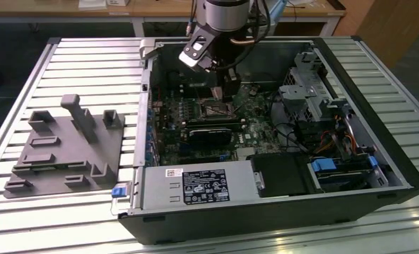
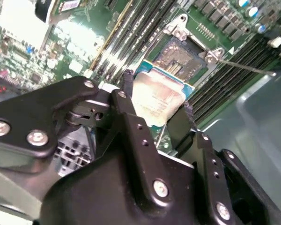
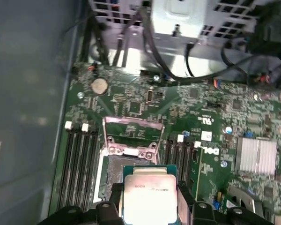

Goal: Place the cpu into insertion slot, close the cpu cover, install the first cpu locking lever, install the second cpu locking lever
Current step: 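Place the cpu into insertion slot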

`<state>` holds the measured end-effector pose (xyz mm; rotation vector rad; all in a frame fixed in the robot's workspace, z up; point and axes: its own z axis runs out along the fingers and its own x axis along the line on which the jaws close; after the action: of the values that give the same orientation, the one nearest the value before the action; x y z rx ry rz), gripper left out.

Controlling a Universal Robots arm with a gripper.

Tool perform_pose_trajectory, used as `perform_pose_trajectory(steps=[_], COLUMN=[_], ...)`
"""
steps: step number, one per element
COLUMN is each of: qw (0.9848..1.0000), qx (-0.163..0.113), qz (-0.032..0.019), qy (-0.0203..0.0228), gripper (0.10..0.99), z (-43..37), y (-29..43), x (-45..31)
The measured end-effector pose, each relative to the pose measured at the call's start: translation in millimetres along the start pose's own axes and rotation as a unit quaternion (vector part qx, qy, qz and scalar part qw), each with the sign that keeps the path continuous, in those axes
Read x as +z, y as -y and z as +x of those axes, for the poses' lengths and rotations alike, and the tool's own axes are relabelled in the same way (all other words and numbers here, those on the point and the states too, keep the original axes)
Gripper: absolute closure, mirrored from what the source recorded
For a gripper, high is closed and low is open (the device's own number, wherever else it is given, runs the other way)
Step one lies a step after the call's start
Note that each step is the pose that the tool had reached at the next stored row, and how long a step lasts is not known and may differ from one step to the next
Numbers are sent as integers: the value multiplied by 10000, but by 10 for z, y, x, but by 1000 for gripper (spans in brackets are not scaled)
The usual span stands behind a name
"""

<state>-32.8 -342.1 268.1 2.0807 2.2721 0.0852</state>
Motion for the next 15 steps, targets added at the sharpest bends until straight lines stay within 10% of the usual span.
perform_pose_trajectory(steps=[5, 11, 15], qw=[9998, 9994, 9993], qx=[202, 218, 218], qz=[-40, -260, -312], qy=[34, 59, 64], gripper=[545, 545, 545], z=[1, 8, 26], y=[3, 52, 79], x=[30, 65, 112])
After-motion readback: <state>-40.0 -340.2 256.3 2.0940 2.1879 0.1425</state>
